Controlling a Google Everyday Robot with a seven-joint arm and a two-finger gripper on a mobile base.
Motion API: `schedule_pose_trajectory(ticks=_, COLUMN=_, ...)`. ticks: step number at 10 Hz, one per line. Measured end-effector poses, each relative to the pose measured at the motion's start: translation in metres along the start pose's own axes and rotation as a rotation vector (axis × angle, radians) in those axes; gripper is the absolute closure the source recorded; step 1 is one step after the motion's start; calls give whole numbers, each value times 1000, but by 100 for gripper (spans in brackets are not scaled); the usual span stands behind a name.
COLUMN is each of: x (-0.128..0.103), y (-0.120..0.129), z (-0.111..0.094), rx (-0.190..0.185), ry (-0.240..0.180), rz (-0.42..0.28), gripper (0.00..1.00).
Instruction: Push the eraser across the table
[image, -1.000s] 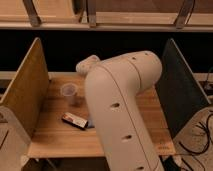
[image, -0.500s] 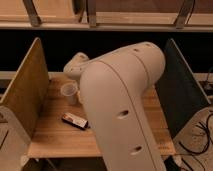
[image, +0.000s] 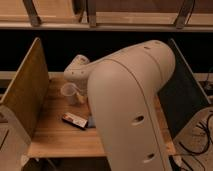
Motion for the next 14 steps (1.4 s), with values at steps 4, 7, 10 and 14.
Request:
schedule_pose_trajectory(ticks=4, x=1, y=6, z=5, rx=-16, ry=11, rz=-9, gripper=95)
schedule_pose_trajectory(ticks=7, x=-3, y=48, z=24, rx=-113, ry=36, rz=-74, gripper=100)
schedule_pose_trajectory(ticks=10, x=0, y=47, z=25, rx=-113, ry=42, rz=-73, gripper=100)
schedule_pose_trajectory(ticks=14, x=0, y=69, z=49, rx=-154, ry=110, rz=-142, gripper=100)
